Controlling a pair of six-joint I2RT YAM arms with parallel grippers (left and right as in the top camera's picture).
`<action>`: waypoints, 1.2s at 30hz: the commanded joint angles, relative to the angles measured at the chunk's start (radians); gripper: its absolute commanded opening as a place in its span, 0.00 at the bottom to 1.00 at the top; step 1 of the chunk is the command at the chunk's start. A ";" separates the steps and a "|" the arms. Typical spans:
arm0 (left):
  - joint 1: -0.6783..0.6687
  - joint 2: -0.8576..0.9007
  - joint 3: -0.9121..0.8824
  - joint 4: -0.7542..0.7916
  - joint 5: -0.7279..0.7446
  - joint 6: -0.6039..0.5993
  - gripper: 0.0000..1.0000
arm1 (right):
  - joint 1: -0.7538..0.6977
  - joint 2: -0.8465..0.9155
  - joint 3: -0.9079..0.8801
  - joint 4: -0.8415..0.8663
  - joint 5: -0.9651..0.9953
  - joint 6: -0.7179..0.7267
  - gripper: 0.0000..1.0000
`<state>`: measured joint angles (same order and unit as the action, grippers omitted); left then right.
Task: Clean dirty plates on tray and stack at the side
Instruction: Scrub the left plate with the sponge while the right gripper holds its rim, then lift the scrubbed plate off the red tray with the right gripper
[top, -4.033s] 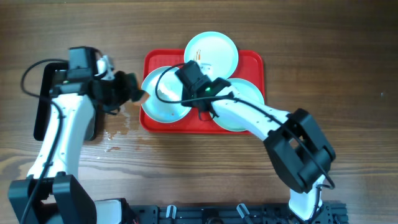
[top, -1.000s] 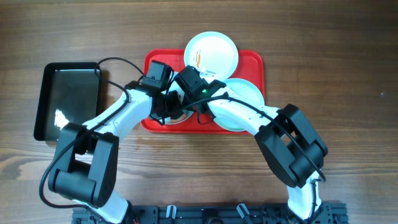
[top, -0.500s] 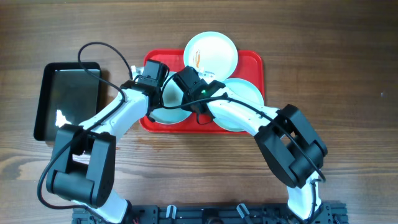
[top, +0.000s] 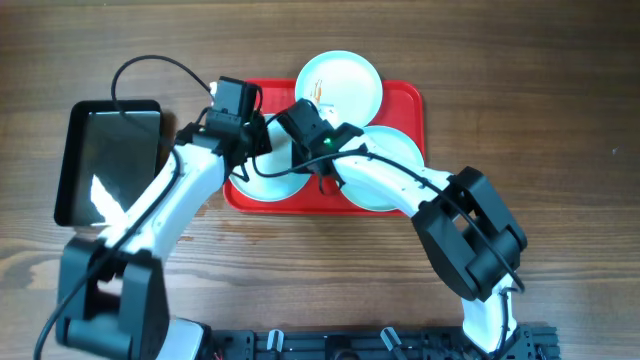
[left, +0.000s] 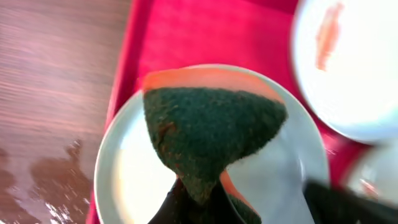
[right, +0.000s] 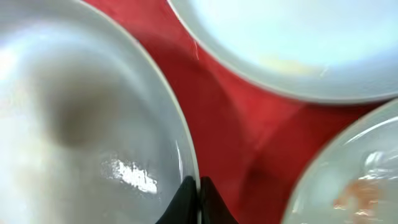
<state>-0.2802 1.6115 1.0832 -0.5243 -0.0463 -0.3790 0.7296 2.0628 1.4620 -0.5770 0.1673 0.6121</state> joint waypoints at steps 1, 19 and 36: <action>0.013 -0.123 0.025 -0.031 0.125 0.006 0.04 | 0.002 0.005 0.148 -0.111 0.199 -0.214 0.04; 0.155 -0.205 -0.003 -0.270 0.132 0.006 0.04 | 0.133 -0.084 0.346 -0.212 0.859 -0.926 0.04; 0.155 -0.203 -0.003 -0.270 0.132 0.006 0.04 | 0.208 -0.084 0.346 -0.089 0.967 -1.036 0.04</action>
<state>-0.1287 1.4006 1.0912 -0.7971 0.0742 -0.3786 0.9371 2.0045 1.7836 -0.6716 1.0981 -0.4473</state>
